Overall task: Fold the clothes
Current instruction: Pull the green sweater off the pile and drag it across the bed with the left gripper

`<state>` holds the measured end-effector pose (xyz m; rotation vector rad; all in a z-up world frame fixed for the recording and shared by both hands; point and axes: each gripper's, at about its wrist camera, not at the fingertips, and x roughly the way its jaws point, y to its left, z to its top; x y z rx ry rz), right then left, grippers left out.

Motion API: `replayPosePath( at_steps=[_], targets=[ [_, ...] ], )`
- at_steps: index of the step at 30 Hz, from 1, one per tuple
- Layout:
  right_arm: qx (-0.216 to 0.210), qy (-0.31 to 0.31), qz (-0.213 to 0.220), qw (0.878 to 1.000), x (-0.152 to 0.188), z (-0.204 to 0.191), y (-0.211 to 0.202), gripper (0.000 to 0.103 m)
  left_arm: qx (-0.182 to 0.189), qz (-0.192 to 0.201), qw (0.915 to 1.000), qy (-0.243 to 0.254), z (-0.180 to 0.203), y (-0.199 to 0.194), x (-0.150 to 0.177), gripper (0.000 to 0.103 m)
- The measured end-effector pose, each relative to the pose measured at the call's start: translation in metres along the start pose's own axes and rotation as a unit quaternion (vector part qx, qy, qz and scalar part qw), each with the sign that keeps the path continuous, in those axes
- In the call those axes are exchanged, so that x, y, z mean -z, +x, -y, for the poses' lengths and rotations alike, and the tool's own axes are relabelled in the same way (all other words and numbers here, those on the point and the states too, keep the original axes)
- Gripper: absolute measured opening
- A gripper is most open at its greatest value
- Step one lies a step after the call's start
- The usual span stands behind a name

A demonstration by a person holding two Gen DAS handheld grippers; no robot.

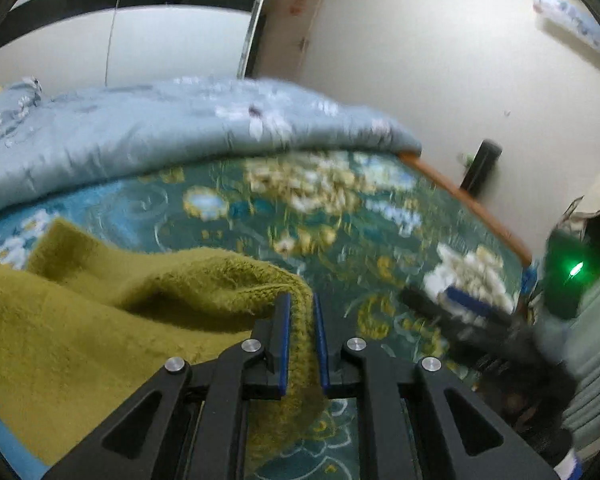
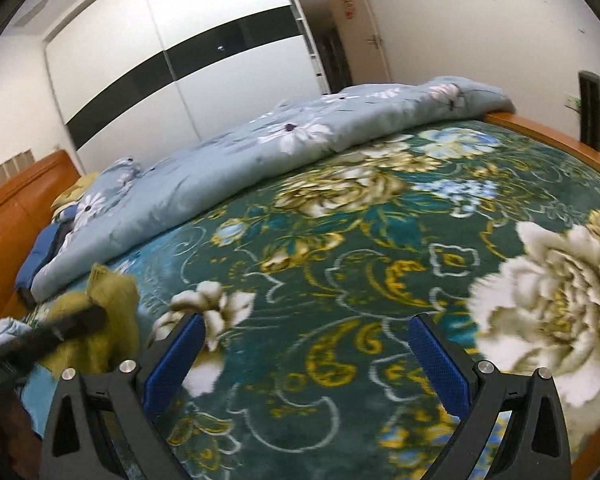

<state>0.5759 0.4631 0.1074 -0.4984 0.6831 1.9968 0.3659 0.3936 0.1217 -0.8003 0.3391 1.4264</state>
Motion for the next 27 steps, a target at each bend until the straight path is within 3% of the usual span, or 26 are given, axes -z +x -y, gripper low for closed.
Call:
replayPosePath(
  at_steps=[5,7,9,11,15,17,19,21,23,27],
  targets=[
    [0.01,-0.023,-0.007,1.0,0.001,0.0,0.005,0.103,0.043,-0.021,0.9984,-0.03,-0.024,-0.02,0.024,0.021],
    [0.01,-0.029,-0.008,0.999,0.001,-0.001,0.007,0.103,0.051,-0.004,0.9976,-0.047,-0.045,-0.041,0.029,0.04],
    [0.009,-0.029,-0.006,1.0,0.003,-0.001,0.008,0.103,0.016,0.021,0.9968,-0.075,-0.064,-0.056,0.023,0.05],
    [0.005,-0.025,-0.006,1.0,0.005,-0.002,0.011,0.103,-0.048,0.045,0.9901,-0.124,-0.091,-0.056,0.009,0.061],
    [-0.013,-0.026,-0.014,0.999,0.01,-0.009,0.017,0.103,-0.135,0.068,0.966,-0.21,-0.134,-0.041,-0.019,0.061],
    [-0.019,-0.037,-0.013,0.999,0.013,-0.013,0.017,0.103,-0.159,0.07,0.9609,-0.215,-0.14,-0.029,-0.032,0.061],
    [-0.018,-0.04,-0.011,0.999,0.014,-0.013,0.018,0.103,-0.21,0.04,0.9495,-0.23,-0.142,-0.01,-0.04,0.061],
    [-0.022,-0.036,-0.01,0.999,0.014,-0.011,0.02,0.103,-0.249,0.015,0.9294,-0.272,-0.146,0.008,-0.039,0.061],
    [-0.028,-0.028,-0.011,0.999,0.014,-0.008,0.023,0.103,-0.274,-0.006,0.9139,-0.299,-0.148,0.024,-0.038,0.061],
    [-0.036,-0.023,-0.012,0.999,0.013,-0.004,0.028,0.103,-0.291,-0.011,0.8959,-0.335,-0.152,0.043,-0.037,0.061]
  ],
)
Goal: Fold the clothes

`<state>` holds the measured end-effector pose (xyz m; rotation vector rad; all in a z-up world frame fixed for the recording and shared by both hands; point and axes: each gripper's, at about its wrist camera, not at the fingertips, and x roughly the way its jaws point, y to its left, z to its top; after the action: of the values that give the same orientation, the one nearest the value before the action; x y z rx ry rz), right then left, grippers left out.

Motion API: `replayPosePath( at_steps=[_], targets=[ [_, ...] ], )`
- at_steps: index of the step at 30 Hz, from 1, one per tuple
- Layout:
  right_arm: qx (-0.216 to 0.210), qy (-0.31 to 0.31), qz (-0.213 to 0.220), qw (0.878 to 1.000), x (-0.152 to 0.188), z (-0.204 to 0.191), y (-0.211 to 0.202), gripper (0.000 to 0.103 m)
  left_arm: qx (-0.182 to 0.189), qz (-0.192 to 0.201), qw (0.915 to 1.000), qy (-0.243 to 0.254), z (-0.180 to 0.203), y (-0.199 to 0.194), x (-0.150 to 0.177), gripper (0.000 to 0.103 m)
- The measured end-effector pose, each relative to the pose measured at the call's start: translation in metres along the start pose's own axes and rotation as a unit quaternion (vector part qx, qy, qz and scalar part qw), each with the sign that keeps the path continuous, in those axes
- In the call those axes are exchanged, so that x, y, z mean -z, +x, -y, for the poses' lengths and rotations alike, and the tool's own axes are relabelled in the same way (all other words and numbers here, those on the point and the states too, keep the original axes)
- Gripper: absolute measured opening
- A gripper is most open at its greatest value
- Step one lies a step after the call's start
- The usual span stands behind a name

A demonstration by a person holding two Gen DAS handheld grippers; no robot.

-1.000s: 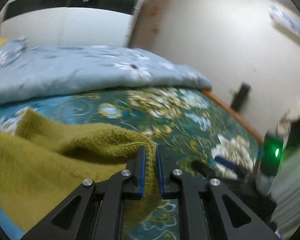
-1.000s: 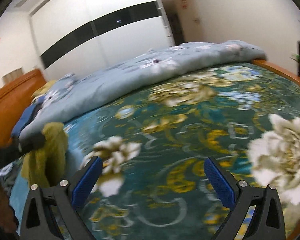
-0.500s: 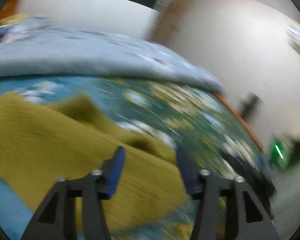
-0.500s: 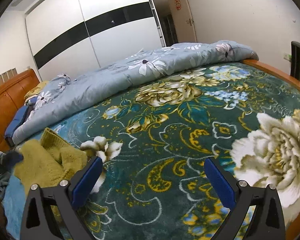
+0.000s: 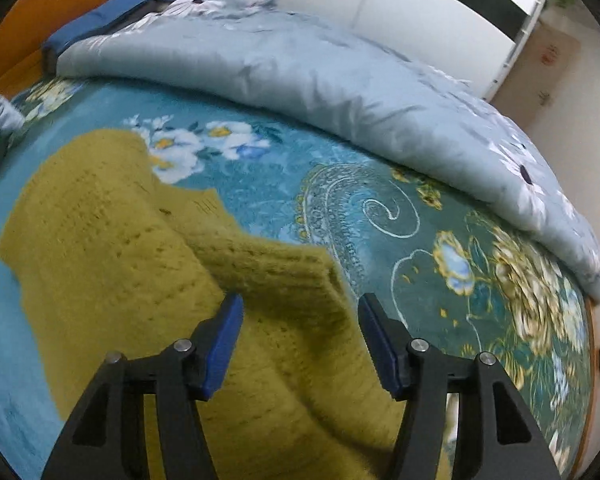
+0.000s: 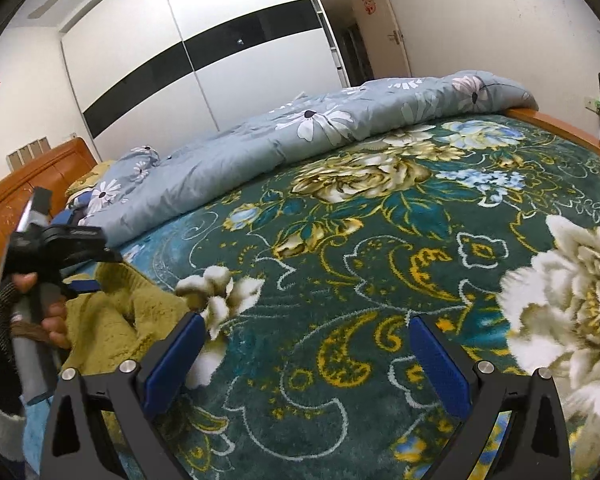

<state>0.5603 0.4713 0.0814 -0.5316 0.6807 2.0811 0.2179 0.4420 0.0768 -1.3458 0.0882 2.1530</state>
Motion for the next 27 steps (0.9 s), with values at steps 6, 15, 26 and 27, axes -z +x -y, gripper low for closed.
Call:
replayPosePath(
  at_steps=[6,15,26,27],
  targets=[
    [-0.001,-0.001,0.002,1.0,0.003,0.009,-0.001,0.103,0.029,-0.016,0.9982,-0.051,-0.028,0.007,0.0,0.007],
    [0.002,0.008,0.016,1.0,-0.001,0.016,-0.02,0.103,0.144,0.045,0.9861,-0.07,-0.135,-0.075,0.011,0.006],
    [-0.054,-0.058,0.023,0.997,-0.015,-0.074,-0.021,0.103,0.048,0.179,0.974,-0.131,-0.338,-0.168,0.027,0.006],
    [-0.065,-0.07,0.019,0.995,-0.016,-0.088,-0.017,0.103,0.031,0.182,0.9719,-0.146,-0.358,-0.169,0.03,0.006]
  ],
)
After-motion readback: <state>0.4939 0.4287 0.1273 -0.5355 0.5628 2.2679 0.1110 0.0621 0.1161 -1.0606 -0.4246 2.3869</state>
